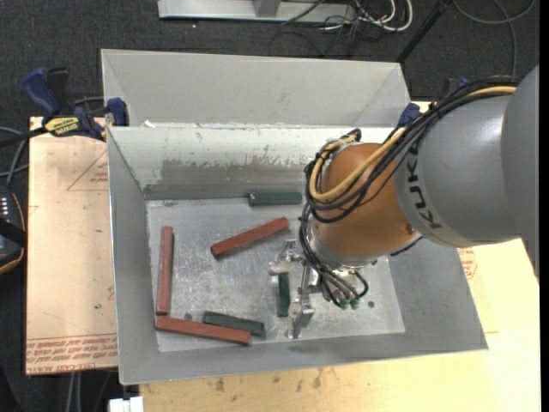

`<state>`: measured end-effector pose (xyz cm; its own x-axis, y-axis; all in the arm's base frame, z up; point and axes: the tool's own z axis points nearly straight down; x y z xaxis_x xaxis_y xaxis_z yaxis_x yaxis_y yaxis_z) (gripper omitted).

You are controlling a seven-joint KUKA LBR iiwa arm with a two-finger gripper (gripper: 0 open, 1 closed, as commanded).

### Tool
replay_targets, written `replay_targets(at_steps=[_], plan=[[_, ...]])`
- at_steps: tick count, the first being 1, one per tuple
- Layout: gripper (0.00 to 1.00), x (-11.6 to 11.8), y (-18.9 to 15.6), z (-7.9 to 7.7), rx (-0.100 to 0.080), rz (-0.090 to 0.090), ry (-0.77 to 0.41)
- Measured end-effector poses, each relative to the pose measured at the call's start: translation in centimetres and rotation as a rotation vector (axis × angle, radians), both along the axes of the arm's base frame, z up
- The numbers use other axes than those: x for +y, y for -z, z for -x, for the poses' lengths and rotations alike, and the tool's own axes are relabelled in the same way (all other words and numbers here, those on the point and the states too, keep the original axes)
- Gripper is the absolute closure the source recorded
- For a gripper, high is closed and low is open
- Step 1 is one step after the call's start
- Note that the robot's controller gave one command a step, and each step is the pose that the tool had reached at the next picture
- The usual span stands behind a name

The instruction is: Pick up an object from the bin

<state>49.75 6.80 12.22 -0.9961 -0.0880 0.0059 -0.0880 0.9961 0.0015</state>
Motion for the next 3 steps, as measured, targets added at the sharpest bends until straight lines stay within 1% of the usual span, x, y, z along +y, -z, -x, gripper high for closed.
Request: replay_targets(at_steps=[1, 2, 3], plan=[[0.0, -2.3, 0.7, -2.3, -0.016, -0.001, -0.01], [0.0, -2.5, 2.8, -3.1, -0.023, 0.003, -0.199], [0.0, -2.8, 3.0, -2.6, -0.047, 0.003, -0.515]])
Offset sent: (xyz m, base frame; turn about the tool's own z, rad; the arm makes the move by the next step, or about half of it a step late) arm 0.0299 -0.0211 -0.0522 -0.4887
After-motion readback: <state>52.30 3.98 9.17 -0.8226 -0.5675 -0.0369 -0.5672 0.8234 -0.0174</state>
